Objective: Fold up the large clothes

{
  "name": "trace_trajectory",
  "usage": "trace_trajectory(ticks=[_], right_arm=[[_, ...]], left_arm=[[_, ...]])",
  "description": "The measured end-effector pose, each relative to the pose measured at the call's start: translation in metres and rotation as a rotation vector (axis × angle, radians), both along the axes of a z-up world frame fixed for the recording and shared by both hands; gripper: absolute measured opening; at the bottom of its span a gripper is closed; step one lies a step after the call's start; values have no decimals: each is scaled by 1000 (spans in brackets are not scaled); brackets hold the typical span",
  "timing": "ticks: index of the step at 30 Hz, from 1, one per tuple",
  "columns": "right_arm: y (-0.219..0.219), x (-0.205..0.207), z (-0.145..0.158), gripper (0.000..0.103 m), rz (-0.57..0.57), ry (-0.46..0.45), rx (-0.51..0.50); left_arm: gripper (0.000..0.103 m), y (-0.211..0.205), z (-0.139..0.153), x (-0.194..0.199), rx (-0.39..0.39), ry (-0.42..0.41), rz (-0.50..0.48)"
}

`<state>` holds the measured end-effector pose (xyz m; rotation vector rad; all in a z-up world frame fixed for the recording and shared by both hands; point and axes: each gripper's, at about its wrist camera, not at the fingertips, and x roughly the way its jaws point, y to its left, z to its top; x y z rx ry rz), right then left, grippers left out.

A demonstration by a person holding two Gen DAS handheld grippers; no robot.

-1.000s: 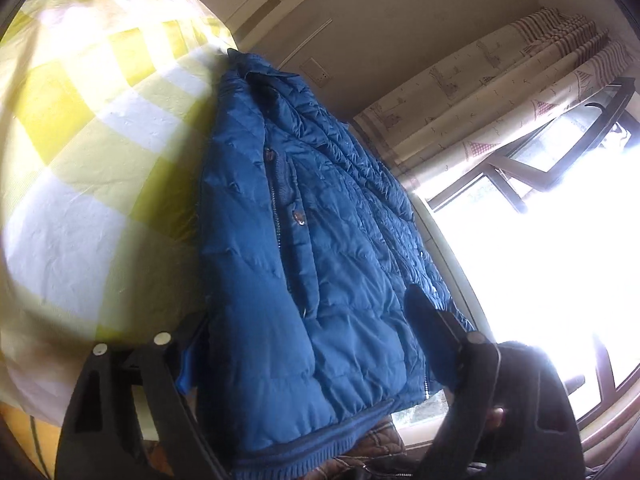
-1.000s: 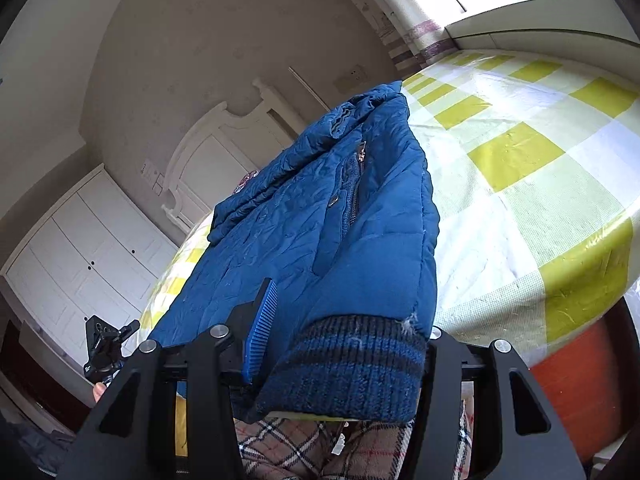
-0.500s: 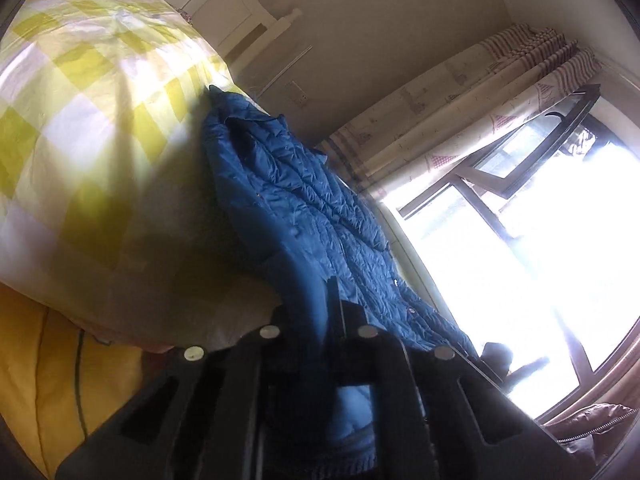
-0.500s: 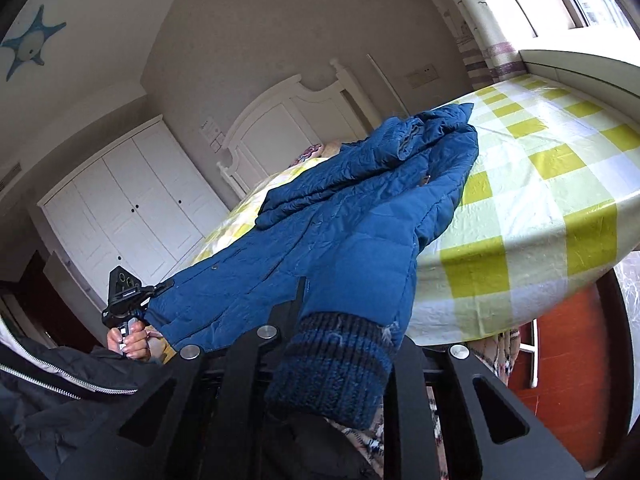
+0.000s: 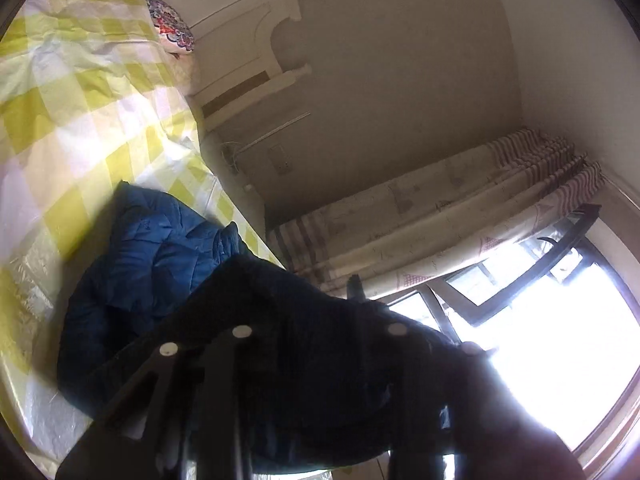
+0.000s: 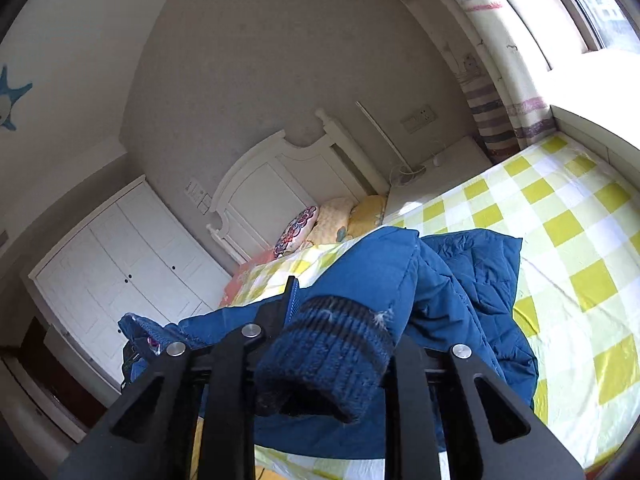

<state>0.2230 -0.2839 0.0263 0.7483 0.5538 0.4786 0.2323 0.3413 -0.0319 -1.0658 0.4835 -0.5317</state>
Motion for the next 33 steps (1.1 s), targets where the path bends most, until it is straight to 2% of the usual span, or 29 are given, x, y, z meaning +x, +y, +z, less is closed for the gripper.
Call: trace_trajectory(ticks=[1,2,3,5,6,7,9,13,17,19,22,25,27,29,33], right_arm=[[-4,22,-12,63,-3,54,45],[-9,34,-21,91,-28,78,81],[-18,40,-30,94,-47,61,122],[-33,41,-38,94,-42,-16,181],[-40,38,-41,94,-59,-49,152],[-45,39,-40,94,-87,-62,83],[-56,48,-45,94,-123,-43,-68],[-71,80,-68,88,-126,60,-191],[-53,117,-79,88,-60,117,-338],[-36,139,-86,88,-11,164,-426],[-15,162,-97,88,61,212,-532],[-5,170,-105,88,109,218,-571],[-3,171,-112,86,124,222,-571],[-5,170,-117,77,126,217,-553],[-9,167,-116,70,124,186,-517]], left_arm=[[69,-1,-8,25,-20,54,31],[91,2,-19,44,-41,112,80],[94,7,-30,55,-59,154,138],[96,22,-46,67,-79,169,179],[97,29,-50,70,-63,157,186],[99,35,-51,73,-14,154,203],[99,42,-50,78,141,151,224],[99,34,-45,107,434,161,126],[99,7,-47,139,675,161,3],[99,-8,-49,155,760,167,-37],[99,-22,-58,177,785,185,-123],[99,-31,-71,193,817,215,-159],[98,-32,-81,200,799,234,-191],[96,-32,-87,201,784,235,-209],[91,-29,-83,205,777,207,-205]])
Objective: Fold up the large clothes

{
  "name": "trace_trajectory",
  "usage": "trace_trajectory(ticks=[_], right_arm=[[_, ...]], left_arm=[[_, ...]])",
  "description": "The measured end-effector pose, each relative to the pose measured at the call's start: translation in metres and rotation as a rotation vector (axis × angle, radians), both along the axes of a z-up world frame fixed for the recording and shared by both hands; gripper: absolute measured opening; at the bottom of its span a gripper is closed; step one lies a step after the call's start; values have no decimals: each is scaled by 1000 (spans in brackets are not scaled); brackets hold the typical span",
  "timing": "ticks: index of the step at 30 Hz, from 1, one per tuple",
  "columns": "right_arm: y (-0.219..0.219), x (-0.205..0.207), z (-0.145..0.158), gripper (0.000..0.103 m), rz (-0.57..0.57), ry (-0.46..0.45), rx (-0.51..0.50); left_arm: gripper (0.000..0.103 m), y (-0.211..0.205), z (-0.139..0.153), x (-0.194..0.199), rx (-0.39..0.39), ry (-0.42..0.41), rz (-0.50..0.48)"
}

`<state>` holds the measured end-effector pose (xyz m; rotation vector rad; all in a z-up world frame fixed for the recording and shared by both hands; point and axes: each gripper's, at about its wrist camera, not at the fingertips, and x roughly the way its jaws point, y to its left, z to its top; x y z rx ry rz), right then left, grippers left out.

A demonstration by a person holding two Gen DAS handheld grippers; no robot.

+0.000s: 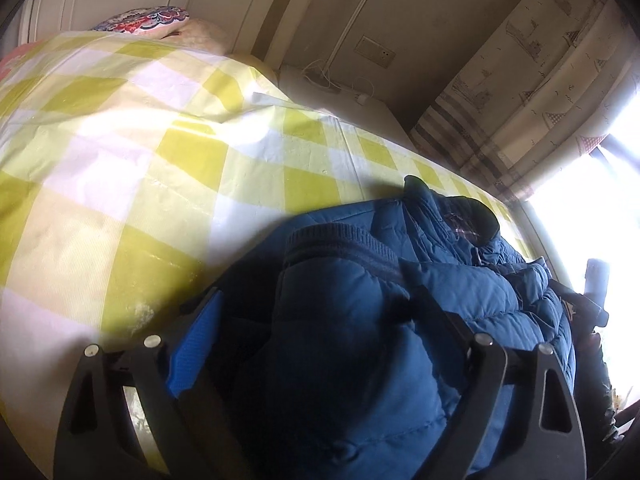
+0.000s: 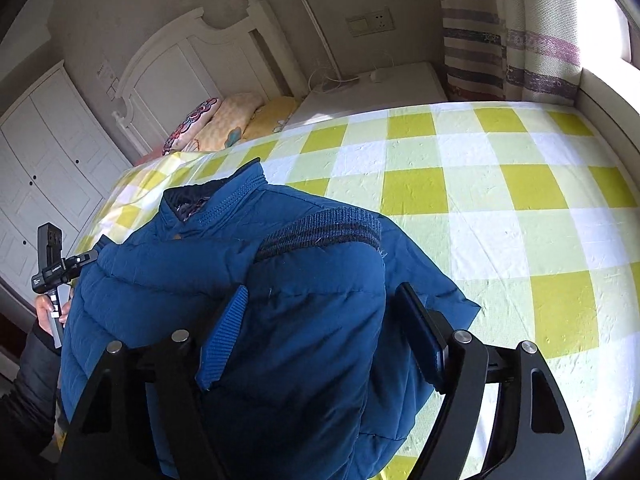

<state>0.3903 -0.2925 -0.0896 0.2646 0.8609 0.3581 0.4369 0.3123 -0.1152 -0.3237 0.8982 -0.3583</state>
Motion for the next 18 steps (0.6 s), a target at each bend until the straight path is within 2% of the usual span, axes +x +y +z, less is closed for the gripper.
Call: trace_trajectory(ticks=[4,6,7,9,10,11,12,13,14,16,18], right_arm=[[4,1,2,68,3,-9,-13],[5,0,3,66,5,-15,-16],[6,-1,4,64,4,-21,-20],[8,-4,7,59,-1,-47,-41],[11,-7,10,49,-1,-67,-70],[15,-10,13,42,4,-88,-106],[22,-14,16,39,8,-113,-148],[28,-18,20,33,9,-133,-192],[34,-23,25,28,11,-149,-230],[44,-37,38,21,7,-185,-280],[52,-50,60,18,8,-217,-317]], left_arm=[[91,-6,4,6,18,-4,-35],[82,-15,1,9,44,8,-70],[71,-19,-2,9,50,14,-89],[65,-22,-3,8,55,9,-93],[58,-22,-1,7,68,-6,-82],[46,-24,1,3,93,-28,-67],[39,-26,5,-2,124,-55,-52],[24,-29,10,-8,156,-88,-43],[19,-35,18,-18,195,-128,-42],[17,-52,36,-40,306,-220,-44],[16,-65,62,-66,367,-313,-67]])
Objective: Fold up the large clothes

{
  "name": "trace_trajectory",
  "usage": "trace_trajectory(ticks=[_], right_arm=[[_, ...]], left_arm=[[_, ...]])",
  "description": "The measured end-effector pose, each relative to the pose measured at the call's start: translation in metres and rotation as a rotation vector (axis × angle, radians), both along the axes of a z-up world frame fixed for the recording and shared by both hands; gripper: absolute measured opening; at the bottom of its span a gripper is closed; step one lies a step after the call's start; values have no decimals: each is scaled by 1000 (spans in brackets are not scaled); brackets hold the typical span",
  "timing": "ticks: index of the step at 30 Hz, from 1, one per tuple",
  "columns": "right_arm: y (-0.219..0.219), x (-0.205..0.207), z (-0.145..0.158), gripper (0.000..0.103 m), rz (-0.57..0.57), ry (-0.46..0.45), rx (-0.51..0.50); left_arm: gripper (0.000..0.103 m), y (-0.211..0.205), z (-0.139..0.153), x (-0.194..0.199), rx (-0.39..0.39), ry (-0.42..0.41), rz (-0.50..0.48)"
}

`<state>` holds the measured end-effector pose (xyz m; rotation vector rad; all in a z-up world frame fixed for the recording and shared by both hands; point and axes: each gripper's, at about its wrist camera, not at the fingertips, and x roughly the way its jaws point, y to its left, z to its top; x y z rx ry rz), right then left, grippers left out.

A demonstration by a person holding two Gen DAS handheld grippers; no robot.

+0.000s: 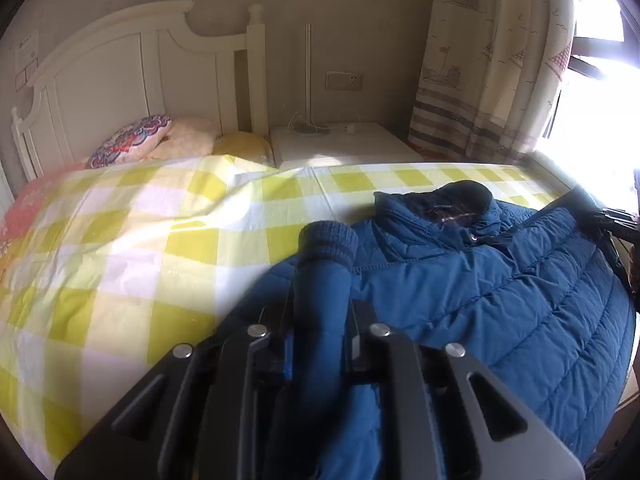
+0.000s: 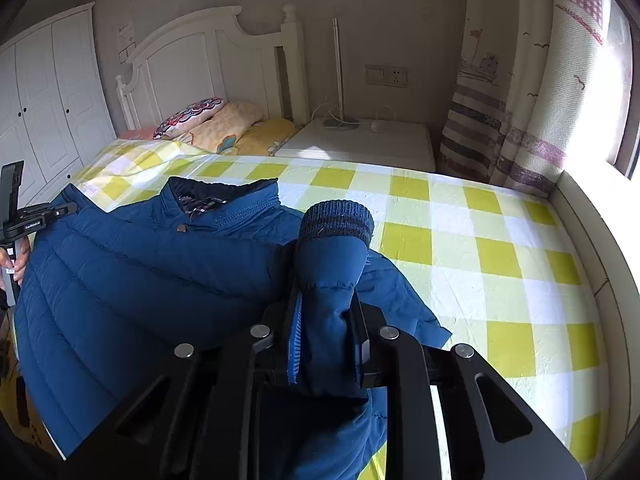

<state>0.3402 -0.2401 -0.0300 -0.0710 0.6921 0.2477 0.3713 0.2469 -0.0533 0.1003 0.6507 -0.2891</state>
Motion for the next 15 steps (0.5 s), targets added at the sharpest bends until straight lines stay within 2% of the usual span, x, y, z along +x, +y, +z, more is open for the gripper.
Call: trace_trajectory(ticks=[2,5,7,10,13,14,15], right_arm=[[1,-3,35,16,-2,-61,-5],[-8,21,81,16,-65,-128,56],[-11,50,85,16,-133,-118,54],[-20,87,41,16,-203,41,131],[-22,98,-39,16,-246,228,117],[-22,97,-63,17,-231,268,137],[-25,94,-73,17,-228,262,180]], left_arm=[[16,-5,36,-7,35,-65,-19],[16,-2,84,22,-3,-101,10],[16,-10,90,58,61,-97,76],[16,-13,49,106,54,46,122],[17,-17,-30,120,103,205,145],[22,-16,-58,120,126,236,158],[23,-12,-67,116,97,217,165]])
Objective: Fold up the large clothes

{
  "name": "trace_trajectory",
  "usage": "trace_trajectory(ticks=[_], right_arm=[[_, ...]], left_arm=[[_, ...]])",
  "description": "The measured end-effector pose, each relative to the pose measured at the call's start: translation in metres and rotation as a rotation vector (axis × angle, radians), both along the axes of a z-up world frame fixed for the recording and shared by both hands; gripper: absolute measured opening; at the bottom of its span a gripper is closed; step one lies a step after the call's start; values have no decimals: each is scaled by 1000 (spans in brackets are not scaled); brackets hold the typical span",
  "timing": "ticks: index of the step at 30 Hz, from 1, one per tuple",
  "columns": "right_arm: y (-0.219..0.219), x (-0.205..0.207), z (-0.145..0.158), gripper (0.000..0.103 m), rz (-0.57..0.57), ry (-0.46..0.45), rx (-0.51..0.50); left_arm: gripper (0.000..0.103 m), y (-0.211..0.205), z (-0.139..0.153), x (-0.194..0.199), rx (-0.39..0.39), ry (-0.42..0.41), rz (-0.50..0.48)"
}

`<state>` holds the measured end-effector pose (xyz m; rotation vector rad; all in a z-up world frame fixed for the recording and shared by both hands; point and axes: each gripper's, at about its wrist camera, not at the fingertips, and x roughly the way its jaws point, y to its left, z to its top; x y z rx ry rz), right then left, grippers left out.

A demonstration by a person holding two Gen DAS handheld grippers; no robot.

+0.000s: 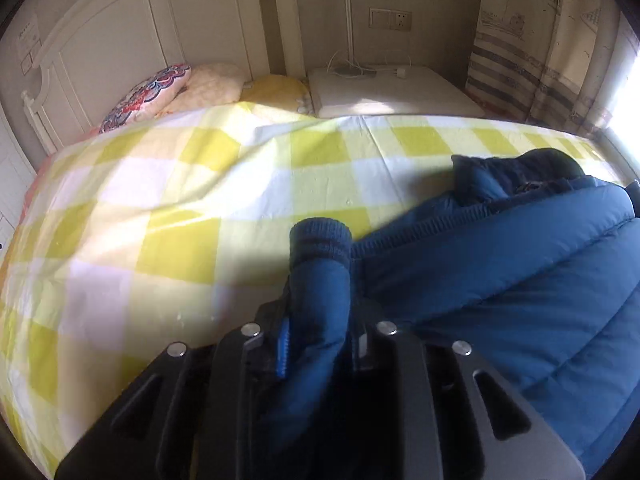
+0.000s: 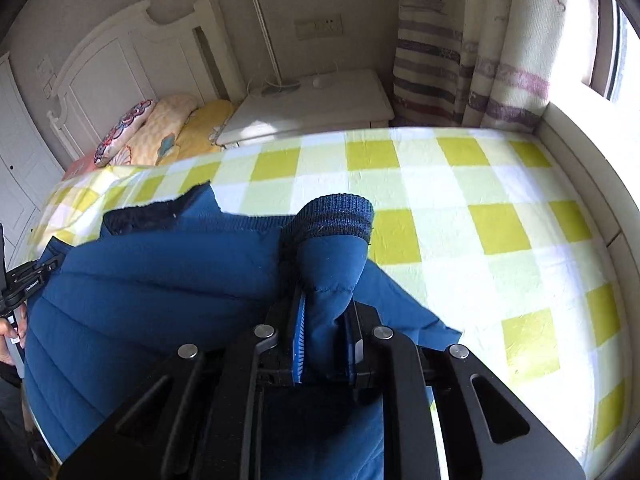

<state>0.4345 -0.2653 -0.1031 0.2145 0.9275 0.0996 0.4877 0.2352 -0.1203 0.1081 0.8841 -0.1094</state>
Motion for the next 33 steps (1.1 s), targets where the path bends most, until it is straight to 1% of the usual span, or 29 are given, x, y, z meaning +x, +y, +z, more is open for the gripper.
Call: trace_trajectory(ticks=[1,2,3,4,6,7,8,9,10,11,12,13,14,16,17,19,22,24,25,26,27,30,33], right_arm=[[-4,-1,1,17,-22,-8,11],[-6,-1,3,17,-39,-5,8],[-7,0,5,18,-46,-3,5],[-6,1,6,19,-42,3,5],[-6,-4,14,27,-53,-1,4],[-6,-10,23,43,-72,-25,-3],[-5,-16,35,61,-91,-66,-25],[0,-22,50,69,-93,-118,-47],[8,-24,64,75,-75,-163,-65],[20,-24,78,75,-43,-193,-83],[37,-21,89,75,-1,-215,-103],[58,-17,98,75,50,-235,-129],[81,-13,103,75,110,-250,-157],[128,-3,105,75,217,-263,-221],[146,2,101,75,252,-257,-251],[172,13,88,75,289,-220,-295],[186,27,60,75,305,-154,-330],[185,41,30,76,305,-73,-348],[179,46,15,81,299,-32,-311],[173,48,7,83,290,-14,-267],[170,49,4,83,285,-8,-240],[170,47,0,84,282,-16,-245],[167,46,-2,85,277,-20,-219]], left_arm=[[24,5,1,-2,-27,-8,8],[30,7,5,-2,-26,-10,17],[34,8,6,-1,-6,-13,27],[41,8,7,-1,19,-16,34],[57,7,15,-5,44,-36,58],[75,8,24,-10,50,-75,72],[90,9,37,-20,45,-138,87],[95,8,56,-29,36,-211,104],[100,5,73,-37,17,-281,114],[100,0,89,-42,-6,-321,109],[100,-8,101,-42,-23,-327,87],[100,-22,110,-38,-21,-308,56],[100,-39,115,-34,7,-281,29],[100,-75,114,-24,83,-251,-31],[100,-91,109,-22,120,-243,-63],[100,-114,92,-12,189,-202,-90],[100,-119,62,0,243,-159,-82],[100,-112,38,8,266,-122,-77],[101,-107,24,13,243,-81,-79],[101,-101,15,20,179,-32,-79],[101,-94,10,25,131,-2,-69],[101,-81,2,36,36,50,-58],[101,-73,-1,38,-22,65,-55]])
